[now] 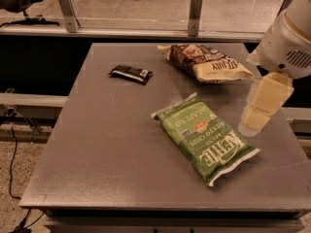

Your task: Pick green jalapeno chip bag

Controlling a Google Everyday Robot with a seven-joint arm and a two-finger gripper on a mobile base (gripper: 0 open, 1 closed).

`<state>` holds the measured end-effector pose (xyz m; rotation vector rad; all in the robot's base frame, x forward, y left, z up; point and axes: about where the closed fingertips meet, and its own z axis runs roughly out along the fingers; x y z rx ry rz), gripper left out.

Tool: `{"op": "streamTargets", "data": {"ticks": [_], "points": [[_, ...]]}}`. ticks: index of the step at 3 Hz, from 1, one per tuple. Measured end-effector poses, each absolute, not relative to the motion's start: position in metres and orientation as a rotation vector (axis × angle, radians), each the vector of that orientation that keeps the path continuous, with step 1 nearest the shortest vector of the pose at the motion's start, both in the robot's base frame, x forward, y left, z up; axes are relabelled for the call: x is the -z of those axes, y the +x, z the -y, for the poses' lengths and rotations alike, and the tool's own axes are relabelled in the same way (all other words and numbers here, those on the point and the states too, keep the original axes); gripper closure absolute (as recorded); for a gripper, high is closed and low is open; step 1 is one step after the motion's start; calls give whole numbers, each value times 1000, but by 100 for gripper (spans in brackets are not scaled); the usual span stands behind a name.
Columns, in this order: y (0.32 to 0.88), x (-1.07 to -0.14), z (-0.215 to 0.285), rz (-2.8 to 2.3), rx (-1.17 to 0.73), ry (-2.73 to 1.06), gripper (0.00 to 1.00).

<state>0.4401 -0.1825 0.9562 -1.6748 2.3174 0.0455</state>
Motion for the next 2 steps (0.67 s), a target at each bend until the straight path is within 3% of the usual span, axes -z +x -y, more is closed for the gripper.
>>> {"op": "streamTargets", "data": {"ticks": [2], "points": [[439, -899, 142, -2508, -12, -1496, 0]]}}
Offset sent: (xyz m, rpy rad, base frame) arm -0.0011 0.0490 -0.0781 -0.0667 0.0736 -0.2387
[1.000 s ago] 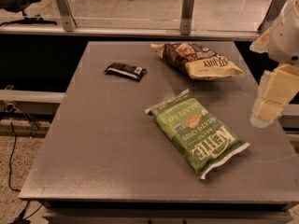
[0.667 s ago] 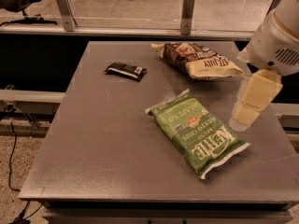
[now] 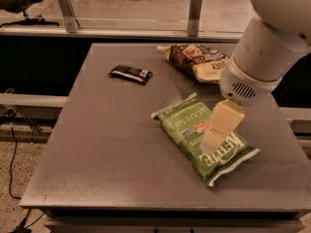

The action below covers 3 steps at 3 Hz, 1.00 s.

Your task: Pick green jalapeno chip bag

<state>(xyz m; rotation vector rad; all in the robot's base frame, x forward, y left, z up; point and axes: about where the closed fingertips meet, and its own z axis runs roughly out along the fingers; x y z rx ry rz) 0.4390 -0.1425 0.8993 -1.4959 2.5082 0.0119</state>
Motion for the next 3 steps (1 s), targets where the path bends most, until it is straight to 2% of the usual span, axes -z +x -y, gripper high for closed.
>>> {"op": "streamTargets", "data": {"ticks": [3], "points": [[436, -849, 131, -2618, -10, -1410, 0]]}}
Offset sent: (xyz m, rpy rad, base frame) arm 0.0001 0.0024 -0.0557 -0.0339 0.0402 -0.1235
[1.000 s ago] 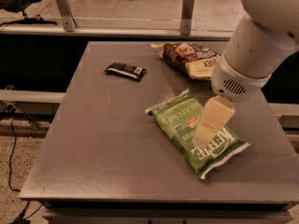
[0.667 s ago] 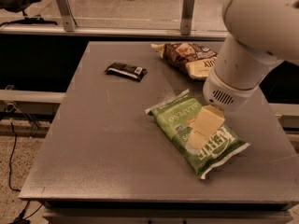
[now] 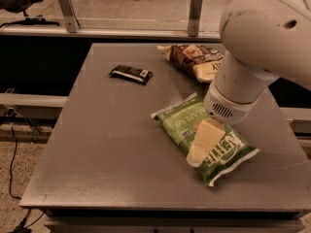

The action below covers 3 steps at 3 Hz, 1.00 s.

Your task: Pick green jalapeno chip bag

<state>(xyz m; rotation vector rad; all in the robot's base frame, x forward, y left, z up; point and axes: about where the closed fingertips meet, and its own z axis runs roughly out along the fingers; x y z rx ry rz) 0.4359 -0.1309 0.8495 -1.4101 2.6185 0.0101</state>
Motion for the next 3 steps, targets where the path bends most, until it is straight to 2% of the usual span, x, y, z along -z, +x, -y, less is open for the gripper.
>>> {"op": "streamTargets", "data": {"ticks": [1, 2, 3], "points": [[434, -842, 122, -2626, -30, -1425, 0], [435, -838, 115, -2629, -47, -1434, 12], [436, -838, 113, -2629, -53, -1435, 34]]}}
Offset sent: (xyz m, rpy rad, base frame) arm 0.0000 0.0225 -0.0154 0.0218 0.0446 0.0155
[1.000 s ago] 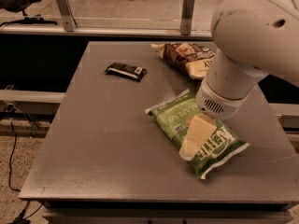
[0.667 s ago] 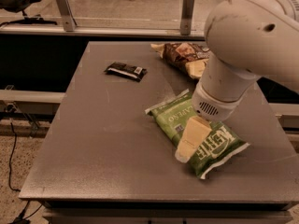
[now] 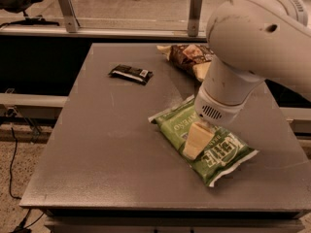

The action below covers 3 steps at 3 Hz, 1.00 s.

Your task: Pick green jalapeno chip bag

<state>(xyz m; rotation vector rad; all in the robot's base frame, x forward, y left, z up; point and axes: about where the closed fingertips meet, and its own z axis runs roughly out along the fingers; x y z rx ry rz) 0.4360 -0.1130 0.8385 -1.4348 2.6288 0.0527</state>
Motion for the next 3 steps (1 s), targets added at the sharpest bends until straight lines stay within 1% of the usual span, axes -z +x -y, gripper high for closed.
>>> {"op": "streamTargets", "data": {"ticks": [1, 2, 3], "points": [[437, -845, 112, -2618, -59, -1440, 65], [437, -856, 112, -2594, -69, -1447, 88], [435, -889, 106, -2505, -168, -1475, 100]]}}
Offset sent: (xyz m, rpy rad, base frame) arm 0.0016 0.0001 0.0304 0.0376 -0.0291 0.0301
